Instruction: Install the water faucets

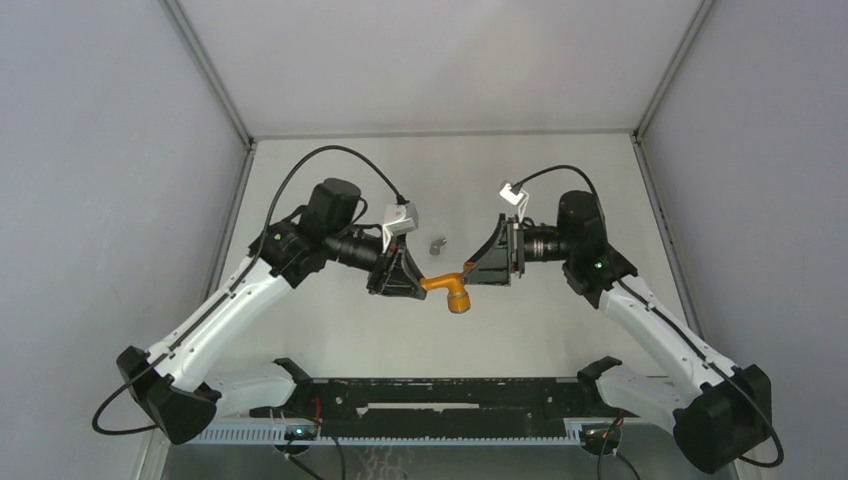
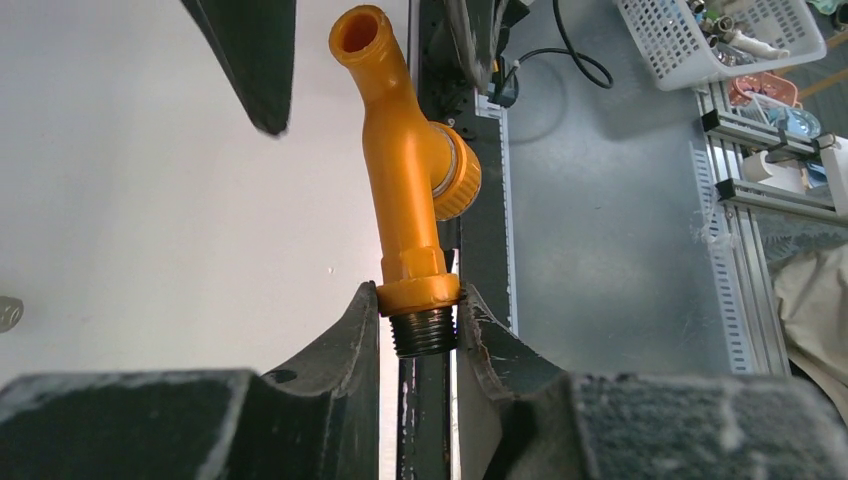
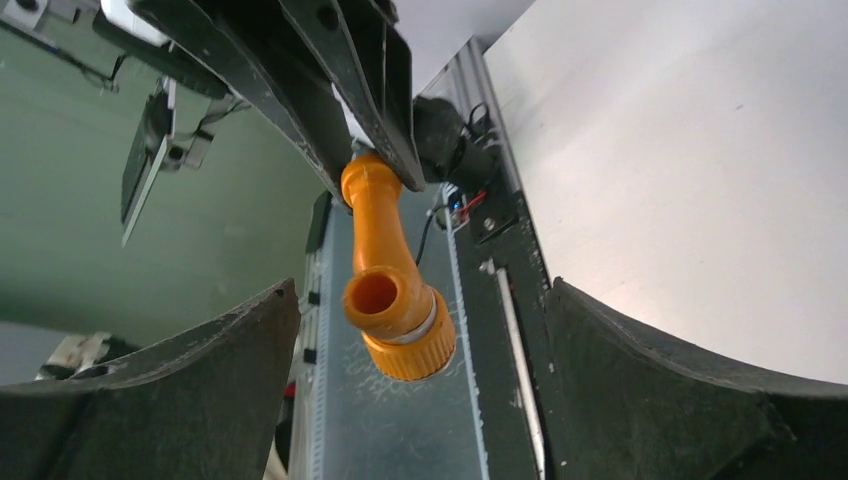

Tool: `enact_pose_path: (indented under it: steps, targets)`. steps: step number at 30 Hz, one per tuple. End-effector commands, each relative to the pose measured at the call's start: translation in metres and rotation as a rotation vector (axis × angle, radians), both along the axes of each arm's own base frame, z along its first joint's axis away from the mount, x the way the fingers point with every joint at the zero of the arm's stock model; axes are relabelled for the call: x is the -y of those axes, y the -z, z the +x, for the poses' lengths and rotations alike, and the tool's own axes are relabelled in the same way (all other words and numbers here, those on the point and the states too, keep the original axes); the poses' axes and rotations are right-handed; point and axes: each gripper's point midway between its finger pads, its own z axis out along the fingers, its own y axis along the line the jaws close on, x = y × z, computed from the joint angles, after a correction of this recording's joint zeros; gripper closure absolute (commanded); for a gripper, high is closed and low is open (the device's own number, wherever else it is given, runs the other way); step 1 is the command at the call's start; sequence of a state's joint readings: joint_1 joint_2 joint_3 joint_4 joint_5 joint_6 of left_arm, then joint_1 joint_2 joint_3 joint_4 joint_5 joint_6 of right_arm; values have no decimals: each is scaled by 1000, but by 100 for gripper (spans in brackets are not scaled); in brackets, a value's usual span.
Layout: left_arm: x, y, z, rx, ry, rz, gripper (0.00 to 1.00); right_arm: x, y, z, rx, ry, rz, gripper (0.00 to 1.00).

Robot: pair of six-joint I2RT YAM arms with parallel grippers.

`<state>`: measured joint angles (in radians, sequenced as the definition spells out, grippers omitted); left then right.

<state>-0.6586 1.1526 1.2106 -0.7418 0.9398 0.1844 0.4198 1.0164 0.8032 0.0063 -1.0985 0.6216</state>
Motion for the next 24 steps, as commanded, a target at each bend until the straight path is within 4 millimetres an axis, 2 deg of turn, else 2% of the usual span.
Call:
enact_pose_path:
  steps: [1,6,11,15,18,22,23,24]
  targets:
    - [5,-36,-5,77,54,-107,100,-16,-4,-21,81,-131,31,4]
    - [7,-31,-2,54,47,-93,100,-26,-9,-39,105,-222,61,15]
    - [9,-32,-1,46,49,-100,100,-32,-2,-42,64,-248,48,31]
    - [10,-33,-1,44,49,-107,100,-38,-2,-41,46,-251,54,32]
    - [11,-32,0,35,48,-105,100,-43,-3,-35,36,-227,59,37]
    - [13,-28,1,21,47,-97,100,-47,-6,-26,24,-182,68,57]
    - [13,-27,3,18,40,-92,100,-48,-7,-24,18,-173,70,65]
    - [13,-26,5,16,30,-86,100,-49,-7,-22,10,-159,69,78]
